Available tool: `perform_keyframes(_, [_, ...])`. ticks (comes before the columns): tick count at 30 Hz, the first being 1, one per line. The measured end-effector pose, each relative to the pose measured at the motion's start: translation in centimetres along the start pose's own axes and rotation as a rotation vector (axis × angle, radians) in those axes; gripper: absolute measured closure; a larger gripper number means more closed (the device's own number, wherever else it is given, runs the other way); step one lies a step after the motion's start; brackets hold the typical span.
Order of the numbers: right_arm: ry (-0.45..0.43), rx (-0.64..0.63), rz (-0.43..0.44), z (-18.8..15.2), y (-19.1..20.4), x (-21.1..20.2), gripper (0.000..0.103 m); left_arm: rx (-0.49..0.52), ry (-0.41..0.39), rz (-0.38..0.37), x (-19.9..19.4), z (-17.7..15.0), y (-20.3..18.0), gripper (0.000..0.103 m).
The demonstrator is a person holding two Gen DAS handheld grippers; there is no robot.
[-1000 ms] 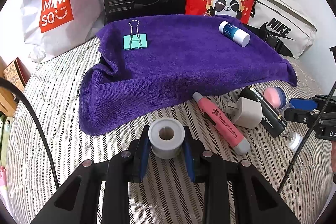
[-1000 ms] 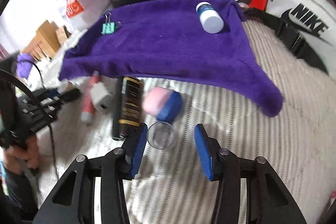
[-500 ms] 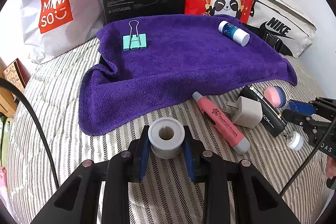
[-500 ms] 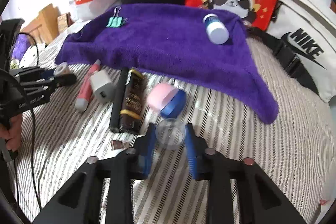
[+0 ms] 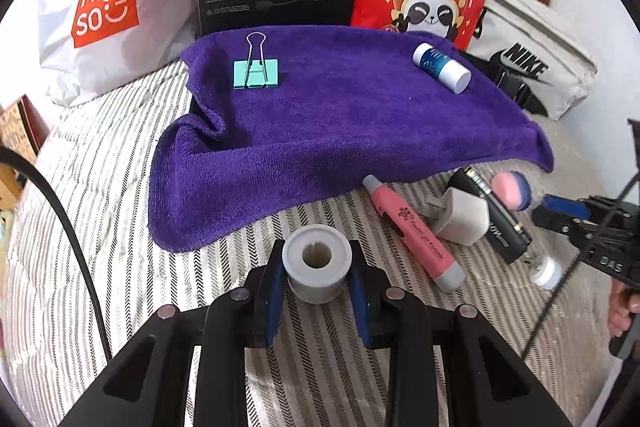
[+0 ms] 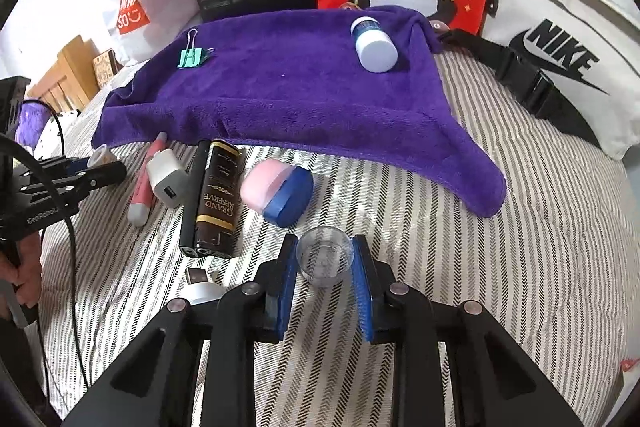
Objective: Organize rigid objects
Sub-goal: 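Grasp the clear plastic cup with the right tool, then set the clear cup beside the bottle with the right tool while the left tool carries the tape roll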
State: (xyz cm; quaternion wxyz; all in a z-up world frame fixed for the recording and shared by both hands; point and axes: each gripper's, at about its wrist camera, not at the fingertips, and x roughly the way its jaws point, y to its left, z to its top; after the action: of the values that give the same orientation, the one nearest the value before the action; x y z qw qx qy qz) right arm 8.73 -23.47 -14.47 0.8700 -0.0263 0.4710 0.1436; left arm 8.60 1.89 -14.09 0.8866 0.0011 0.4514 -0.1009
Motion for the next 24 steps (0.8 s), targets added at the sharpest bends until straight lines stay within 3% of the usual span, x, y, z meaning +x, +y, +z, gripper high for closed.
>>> perform_keyframes(8, [0.006, 0.026, -0.005, 1.0, -1.2, -0.7, 0.076, -0.035, -0.031, -0.035, -2.1, 0.4, 1.0, 0.075])
perform_keyframes(15, [-0.070, 0.017, 0.042, 3.3, -0.8, -2.8, 0.076, -0.047, -0.058, -0.047, -3.3, 1.7, 1.6, 0.075])
perform_keyframes(24, [-0.178, -0.027, 0.026, 8.7, -1.3, -4.6, 0.076, -0.078, -0.092, -0.024, -3.5, 4.7, 3.1, 0.075])
